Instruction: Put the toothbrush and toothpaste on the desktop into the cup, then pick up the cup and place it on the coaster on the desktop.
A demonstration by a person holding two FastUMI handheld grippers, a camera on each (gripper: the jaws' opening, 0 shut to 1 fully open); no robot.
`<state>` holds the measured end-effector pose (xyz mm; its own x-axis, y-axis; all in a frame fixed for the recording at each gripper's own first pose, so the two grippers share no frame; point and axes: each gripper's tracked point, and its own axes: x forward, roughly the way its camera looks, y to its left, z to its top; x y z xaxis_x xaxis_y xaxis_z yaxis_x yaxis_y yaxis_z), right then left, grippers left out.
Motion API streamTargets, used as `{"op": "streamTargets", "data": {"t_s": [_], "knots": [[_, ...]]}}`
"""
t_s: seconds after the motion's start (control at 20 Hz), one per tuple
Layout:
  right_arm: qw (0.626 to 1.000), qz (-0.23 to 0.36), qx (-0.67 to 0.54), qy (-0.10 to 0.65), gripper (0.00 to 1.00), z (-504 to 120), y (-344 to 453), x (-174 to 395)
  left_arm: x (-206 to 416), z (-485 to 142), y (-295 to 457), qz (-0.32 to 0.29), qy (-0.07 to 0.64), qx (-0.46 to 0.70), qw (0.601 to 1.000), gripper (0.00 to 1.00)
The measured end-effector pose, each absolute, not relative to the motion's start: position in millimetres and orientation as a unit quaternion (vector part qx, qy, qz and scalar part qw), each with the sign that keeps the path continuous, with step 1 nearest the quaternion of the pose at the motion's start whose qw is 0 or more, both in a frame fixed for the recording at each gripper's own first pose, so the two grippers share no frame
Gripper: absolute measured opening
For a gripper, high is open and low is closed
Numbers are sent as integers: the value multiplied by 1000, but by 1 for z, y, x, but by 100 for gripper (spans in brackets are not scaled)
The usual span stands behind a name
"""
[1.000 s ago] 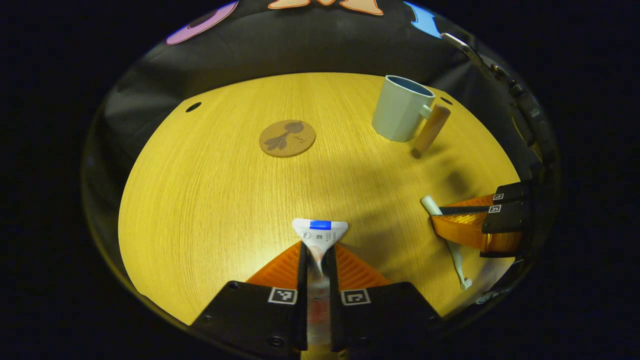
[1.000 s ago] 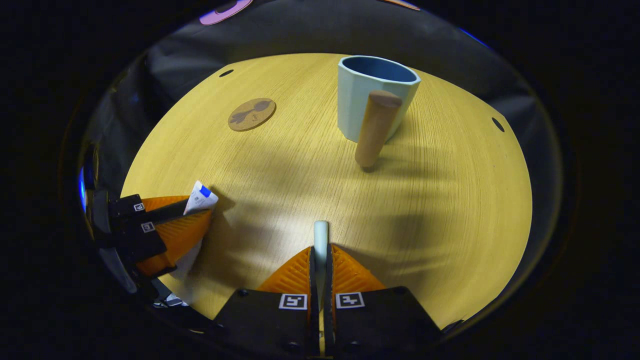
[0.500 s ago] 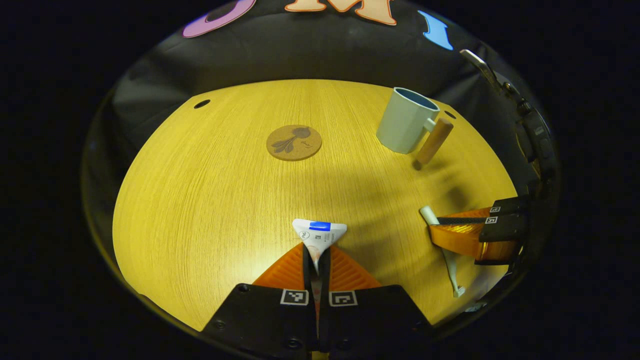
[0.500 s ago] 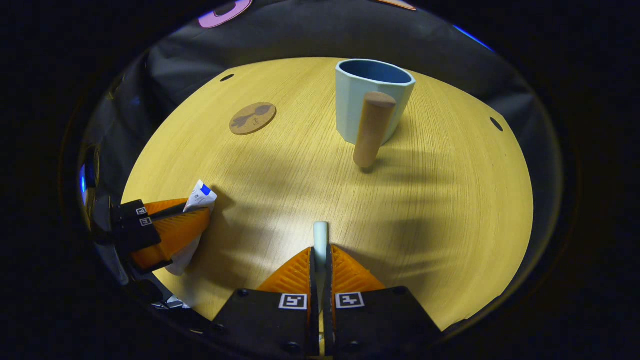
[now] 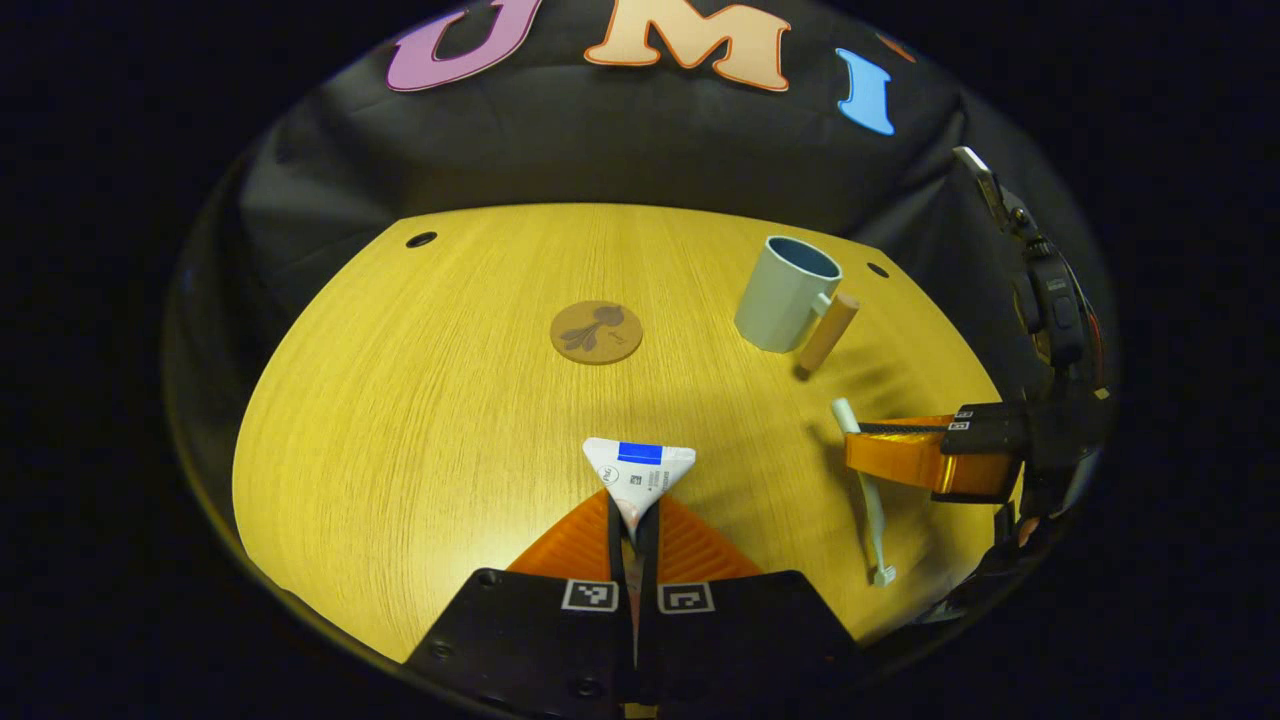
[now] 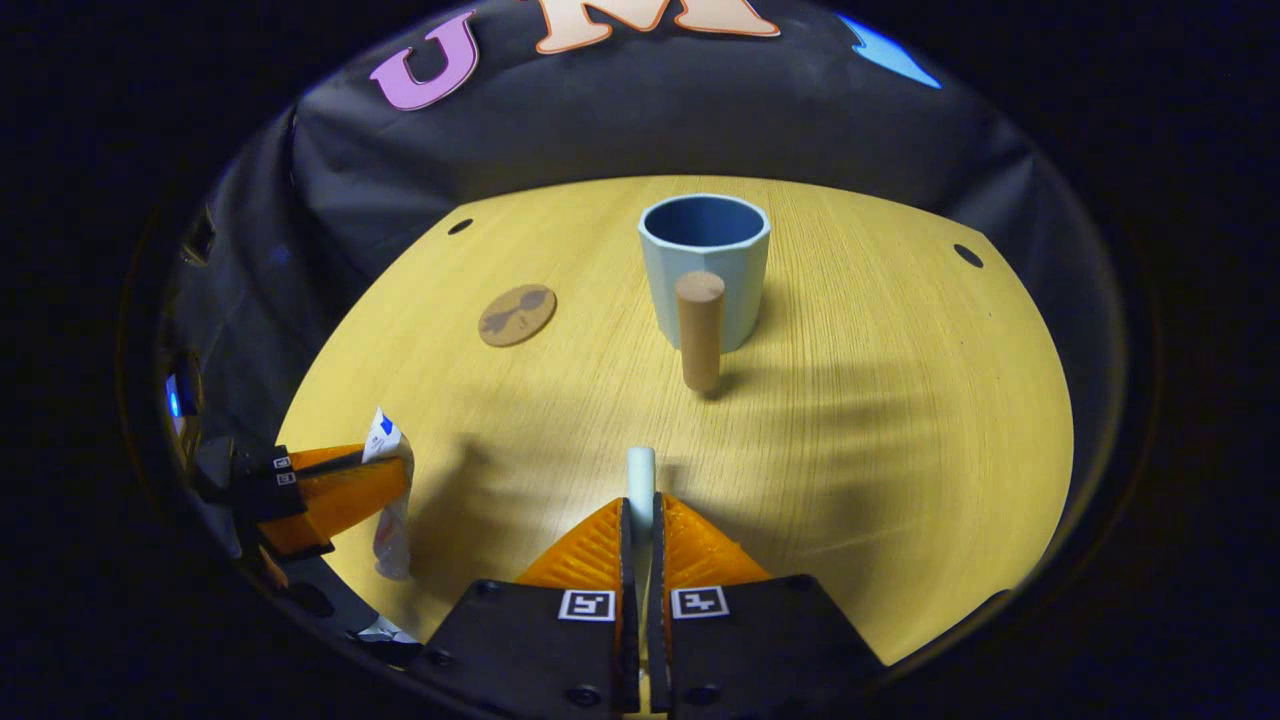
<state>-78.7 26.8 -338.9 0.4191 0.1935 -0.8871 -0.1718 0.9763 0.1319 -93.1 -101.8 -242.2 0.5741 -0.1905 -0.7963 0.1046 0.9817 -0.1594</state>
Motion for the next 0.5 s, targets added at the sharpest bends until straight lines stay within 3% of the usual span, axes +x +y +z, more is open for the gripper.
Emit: {"op": "streamTargets", "data": {"t_s": [0.5], "knots": [[893,115,51,432,6,-276,38,-26,-91,-197,-99,-89,405,-62,908,0]]}}
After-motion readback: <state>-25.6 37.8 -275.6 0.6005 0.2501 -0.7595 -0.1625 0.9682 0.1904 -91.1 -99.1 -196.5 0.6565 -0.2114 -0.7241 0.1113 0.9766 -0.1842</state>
